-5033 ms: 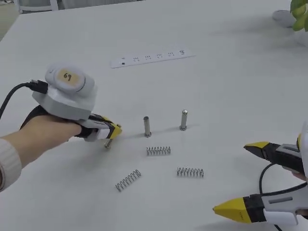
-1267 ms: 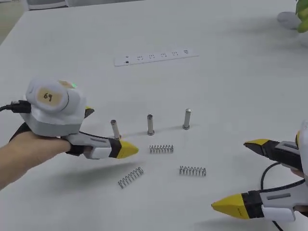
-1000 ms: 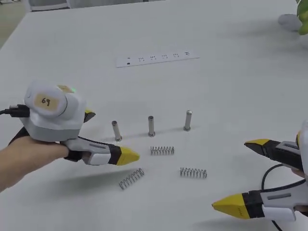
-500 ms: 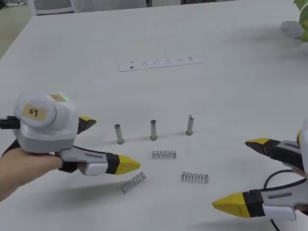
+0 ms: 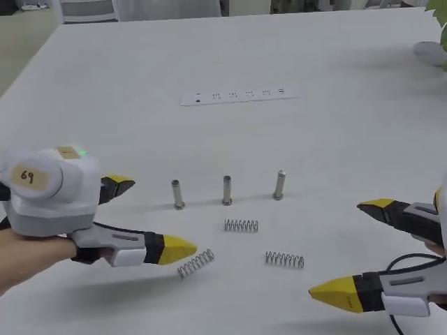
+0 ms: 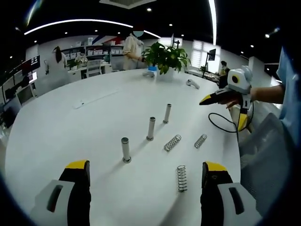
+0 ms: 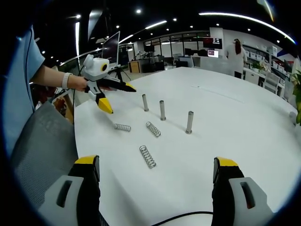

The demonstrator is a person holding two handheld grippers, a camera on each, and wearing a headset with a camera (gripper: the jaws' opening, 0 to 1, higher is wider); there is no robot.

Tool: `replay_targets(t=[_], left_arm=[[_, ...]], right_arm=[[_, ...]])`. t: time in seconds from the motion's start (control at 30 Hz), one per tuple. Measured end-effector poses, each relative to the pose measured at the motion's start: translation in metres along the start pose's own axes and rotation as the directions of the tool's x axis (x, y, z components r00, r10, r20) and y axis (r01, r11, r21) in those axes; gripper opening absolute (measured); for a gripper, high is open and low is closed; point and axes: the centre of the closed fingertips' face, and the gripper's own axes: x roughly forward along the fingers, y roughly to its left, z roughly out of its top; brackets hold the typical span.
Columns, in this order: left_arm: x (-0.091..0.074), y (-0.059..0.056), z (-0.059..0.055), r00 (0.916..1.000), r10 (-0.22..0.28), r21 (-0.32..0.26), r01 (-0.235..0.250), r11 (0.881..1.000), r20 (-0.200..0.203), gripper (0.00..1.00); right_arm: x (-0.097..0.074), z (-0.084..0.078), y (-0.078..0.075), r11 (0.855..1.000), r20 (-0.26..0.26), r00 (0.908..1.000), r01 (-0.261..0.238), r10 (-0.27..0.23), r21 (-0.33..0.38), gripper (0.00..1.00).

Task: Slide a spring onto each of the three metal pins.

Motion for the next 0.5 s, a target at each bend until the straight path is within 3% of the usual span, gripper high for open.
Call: replay_targets(t=[0.43,0.5], left_arm=[[-0.026,-0.019,-0.002,0.9978,-0.018,0.005,0.018,1.000,0.063,0.96],[-0.029,-0.020,-0.004,0.9982,-0.012,0.006,0.012,1.000,0.059,0.96]], right_arm=[[-0.002,0.007,0.001,1.000,0.003,1.0000,-0.003,0.003,-0.016,0.99],[-0.002,0.008,0.001,1.000,0.004,1.0000,-0.002,0.002,-0.020,1.00]])
